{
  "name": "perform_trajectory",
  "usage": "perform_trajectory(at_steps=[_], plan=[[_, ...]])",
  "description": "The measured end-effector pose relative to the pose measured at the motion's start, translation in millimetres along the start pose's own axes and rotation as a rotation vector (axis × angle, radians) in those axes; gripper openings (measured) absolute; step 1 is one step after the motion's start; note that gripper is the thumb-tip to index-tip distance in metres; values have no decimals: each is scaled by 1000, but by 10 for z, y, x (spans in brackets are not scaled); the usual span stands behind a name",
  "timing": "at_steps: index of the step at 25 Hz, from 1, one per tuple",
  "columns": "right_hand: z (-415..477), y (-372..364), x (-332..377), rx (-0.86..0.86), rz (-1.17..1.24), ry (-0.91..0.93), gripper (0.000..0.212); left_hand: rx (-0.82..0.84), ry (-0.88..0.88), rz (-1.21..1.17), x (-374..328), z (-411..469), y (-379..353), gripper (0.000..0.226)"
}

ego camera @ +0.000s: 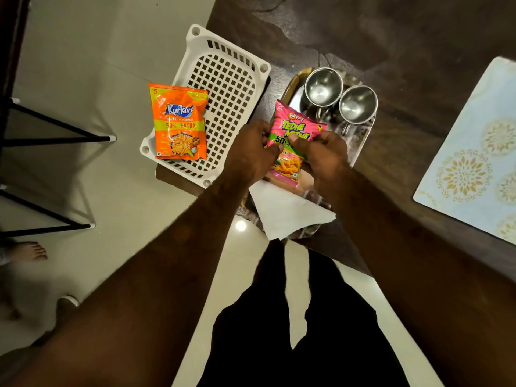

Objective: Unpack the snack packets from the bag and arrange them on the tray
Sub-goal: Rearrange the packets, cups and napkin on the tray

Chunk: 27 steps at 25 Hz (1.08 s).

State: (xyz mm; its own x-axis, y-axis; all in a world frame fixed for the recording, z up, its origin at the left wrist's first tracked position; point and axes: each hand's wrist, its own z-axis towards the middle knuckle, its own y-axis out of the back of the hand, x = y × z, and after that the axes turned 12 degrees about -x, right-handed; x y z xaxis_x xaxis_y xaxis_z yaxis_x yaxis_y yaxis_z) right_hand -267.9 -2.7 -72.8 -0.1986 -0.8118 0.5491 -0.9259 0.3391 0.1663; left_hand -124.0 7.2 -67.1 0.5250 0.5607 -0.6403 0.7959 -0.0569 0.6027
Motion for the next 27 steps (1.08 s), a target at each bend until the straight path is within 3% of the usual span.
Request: perform_trajectory(at_steps=[5, 7, 10, 13, 18, 20, 23, 27], plan=[[20, -99, -25, -101, -38, 21, 48, -67, -47, 138, 17, -5, 43, 45], [-28, -93, -32, -218, -178, 80, 42, -115, -33, 135, 9, -34, 142, 52], [-265, -47, -28, -367, -313, 180, 32, -164, 12, 96, 8, -64, 400, 45], [-504, -191, -51, -266, -400, 283, 19, -285, 63, 115, 160, -28, 796, 37], [-604, -871, -70, 165, -488, 348, 18, -470, 254, 234, 619, 222, 1346, 43], [-560, -1189, -128, 224, -527, 299, 26, -440, 312, 301, 769, 308, 1435, 52], [-469, -1549, -214, 258, -506, 205, 55, -360, 307, 357, 895, 375, 1407, 61], [-392, -1689, -288, 254, -442, 141, 66, -276, 225, 154, 924, 362, 1332, 45]])
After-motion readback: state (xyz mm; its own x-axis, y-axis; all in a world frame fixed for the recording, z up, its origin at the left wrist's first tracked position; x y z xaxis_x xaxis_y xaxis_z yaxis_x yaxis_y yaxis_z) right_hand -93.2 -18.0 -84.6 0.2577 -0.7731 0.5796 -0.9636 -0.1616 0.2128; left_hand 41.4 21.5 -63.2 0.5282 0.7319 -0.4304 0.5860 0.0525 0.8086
